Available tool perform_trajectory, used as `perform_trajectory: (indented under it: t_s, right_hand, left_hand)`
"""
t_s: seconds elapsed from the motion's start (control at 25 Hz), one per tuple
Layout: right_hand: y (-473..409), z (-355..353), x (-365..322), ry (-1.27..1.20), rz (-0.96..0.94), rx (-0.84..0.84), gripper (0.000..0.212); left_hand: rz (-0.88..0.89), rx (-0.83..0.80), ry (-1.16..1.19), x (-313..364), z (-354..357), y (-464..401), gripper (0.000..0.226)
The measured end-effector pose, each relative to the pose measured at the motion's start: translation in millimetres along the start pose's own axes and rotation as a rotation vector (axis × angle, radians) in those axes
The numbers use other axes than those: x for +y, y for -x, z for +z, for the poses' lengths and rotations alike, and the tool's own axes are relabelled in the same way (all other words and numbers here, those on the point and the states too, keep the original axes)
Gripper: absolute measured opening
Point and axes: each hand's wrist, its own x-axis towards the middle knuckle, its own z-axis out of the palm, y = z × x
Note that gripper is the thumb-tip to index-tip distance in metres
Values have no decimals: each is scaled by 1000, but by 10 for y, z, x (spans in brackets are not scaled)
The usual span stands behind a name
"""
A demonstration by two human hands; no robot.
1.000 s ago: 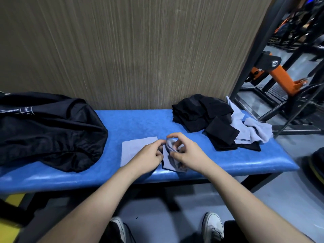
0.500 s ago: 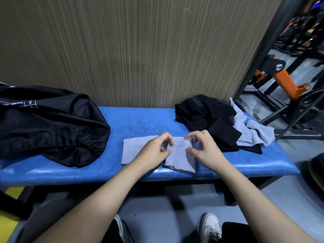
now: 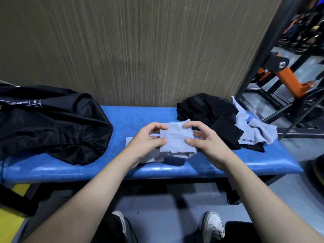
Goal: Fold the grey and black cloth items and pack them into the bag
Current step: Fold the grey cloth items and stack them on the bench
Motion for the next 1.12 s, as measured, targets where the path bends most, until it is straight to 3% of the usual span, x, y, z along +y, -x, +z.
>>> perform_trajectory:
  t_s: [0.08, 0.16, 0.4, 0.64, 0.88, 1.12]
  right_hand:
    - [-115, 114, 6, 101, 17, 28, 22]
    - [-253, 238, 71, 196, 52, 43, 19]
    - [-554, 601, 291, 355, 103, -19, 25]
    - [-646, 631, 457, 902, 69, -143, 33]
    - [-609, 605, 453, 888, 49, -42, 29]
    - [-626, 737, 480, 936, 40, -160, 48]
  left_hand:
    - [-12, 24, -21, -5, -133, 50, 34]
    - [-26, 66, -104, -37, -254, 95, 36]
    - [-42, 178, -369, -255, -619, 131, 37]
    - [-113, 96, -777, -435, -730, 103, 39]
    - [-90, 124, -798, -409, -727, 173, 38]
    - [-112, 99, -834, -412, -823, 209, 48]
